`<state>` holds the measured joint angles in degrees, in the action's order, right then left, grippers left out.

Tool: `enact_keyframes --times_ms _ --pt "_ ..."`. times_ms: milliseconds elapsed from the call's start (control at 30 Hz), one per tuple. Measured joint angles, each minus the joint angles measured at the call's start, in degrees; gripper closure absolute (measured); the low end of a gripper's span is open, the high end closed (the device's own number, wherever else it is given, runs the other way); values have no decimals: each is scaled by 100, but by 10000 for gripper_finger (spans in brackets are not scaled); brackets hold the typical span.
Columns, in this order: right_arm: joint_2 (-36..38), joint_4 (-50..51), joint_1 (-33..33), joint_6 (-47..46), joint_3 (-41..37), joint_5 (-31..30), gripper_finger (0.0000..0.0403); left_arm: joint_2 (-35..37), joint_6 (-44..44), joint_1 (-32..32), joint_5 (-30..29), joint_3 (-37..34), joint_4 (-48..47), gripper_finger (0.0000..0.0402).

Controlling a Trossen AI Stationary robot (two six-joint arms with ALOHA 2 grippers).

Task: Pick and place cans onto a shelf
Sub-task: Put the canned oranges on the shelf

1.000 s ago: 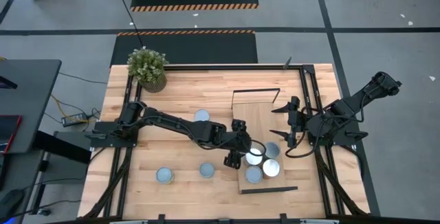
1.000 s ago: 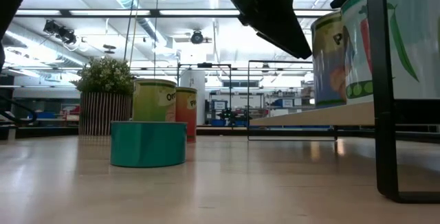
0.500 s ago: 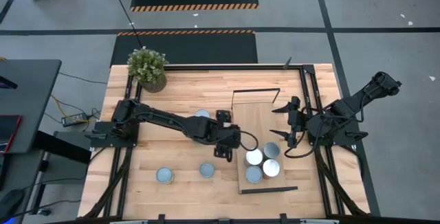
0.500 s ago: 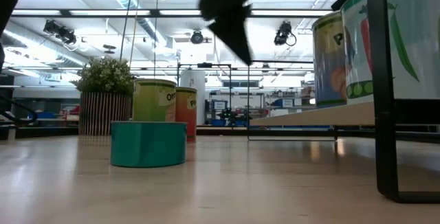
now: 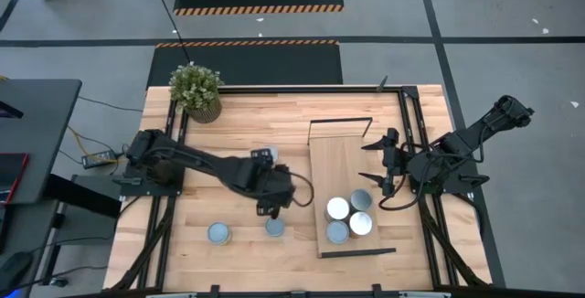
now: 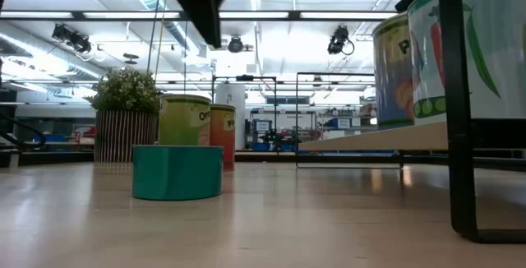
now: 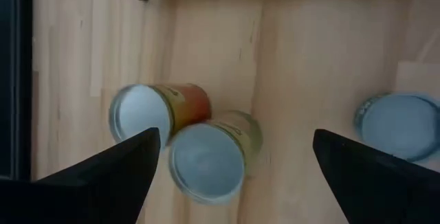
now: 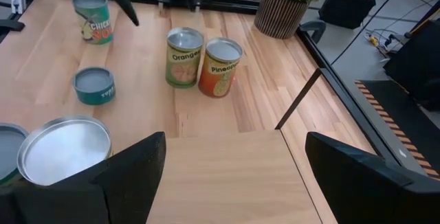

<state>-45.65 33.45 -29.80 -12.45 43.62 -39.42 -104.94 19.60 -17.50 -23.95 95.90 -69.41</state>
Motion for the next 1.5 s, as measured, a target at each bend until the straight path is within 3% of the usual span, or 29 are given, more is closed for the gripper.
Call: enact_keyframes --times_ms 367,500,733,900,1067,1500 --pt "-11 -49 0 59 0 3 46 1290 1563 -295 2 -2127 349 12" --pt "-11 -103 0 82 1 3 46 1662 2072 -251 167 -2975 1200 12" --pt "-20 -261 0 253 2 3 46 1652 2500 71 466 -4035 2718 12" --pt "-20 -262 0 304 0 5 46 1652 2538 342 375 -4273 3442 12" --pt "-20 -269 0 343 0 7 46 1652 2258 396 -85 -4293 3693 12" --pt "-22 -345 0 323 0 12 46 1476 2048 610 68 -4293 4458 12"
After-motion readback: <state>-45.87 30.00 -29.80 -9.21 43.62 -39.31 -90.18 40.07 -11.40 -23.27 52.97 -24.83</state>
